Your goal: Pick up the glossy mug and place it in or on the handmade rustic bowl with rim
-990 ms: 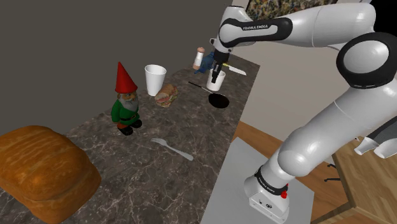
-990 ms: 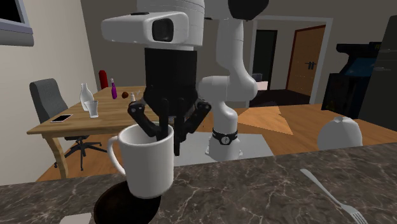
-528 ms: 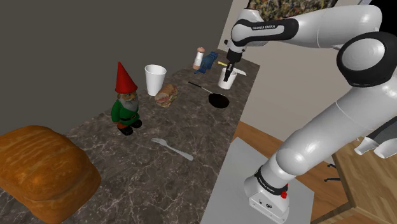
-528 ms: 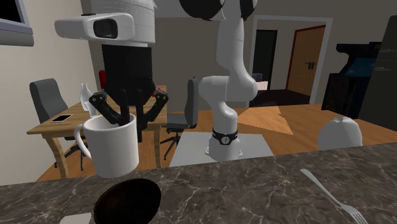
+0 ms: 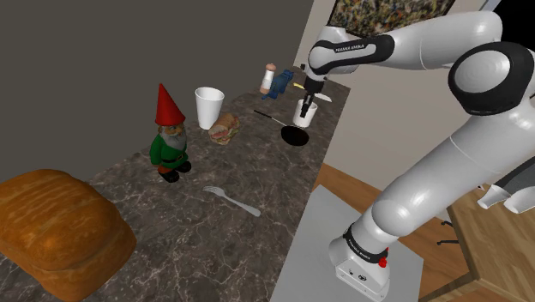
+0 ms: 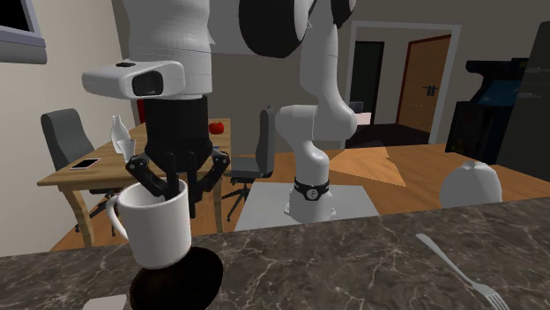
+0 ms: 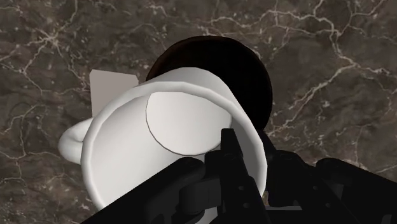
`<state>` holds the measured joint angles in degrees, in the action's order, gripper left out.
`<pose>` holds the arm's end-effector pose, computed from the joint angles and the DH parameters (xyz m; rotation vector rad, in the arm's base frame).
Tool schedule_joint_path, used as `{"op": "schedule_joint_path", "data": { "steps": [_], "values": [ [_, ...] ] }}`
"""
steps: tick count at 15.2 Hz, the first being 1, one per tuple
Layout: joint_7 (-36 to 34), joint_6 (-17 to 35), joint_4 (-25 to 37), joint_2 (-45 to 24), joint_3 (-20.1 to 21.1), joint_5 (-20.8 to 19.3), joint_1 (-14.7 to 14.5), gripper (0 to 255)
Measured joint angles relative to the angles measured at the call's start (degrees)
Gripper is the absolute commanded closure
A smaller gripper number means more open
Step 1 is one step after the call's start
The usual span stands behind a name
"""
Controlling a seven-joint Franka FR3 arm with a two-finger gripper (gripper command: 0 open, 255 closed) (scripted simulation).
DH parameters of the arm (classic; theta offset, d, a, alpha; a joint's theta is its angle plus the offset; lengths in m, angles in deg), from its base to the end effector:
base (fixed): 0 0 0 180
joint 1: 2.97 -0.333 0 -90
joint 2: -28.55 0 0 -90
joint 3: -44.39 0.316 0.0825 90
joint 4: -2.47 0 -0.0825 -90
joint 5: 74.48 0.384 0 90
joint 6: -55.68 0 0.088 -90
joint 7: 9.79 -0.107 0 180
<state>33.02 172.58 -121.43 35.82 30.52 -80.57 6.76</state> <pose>0.4650 -0.2124 0.4501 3.0291 0.5907 -0.0521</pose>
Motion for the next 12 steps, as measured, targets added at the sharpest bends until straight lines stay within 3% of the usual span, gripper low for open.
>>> {"op": "schedule_joint_path", "data": {
  "steps": [12],
  "values": [
    [0.07,7.48,-4.56,-2.96,-0.35,0.33,0.13,255]
  ]
}}
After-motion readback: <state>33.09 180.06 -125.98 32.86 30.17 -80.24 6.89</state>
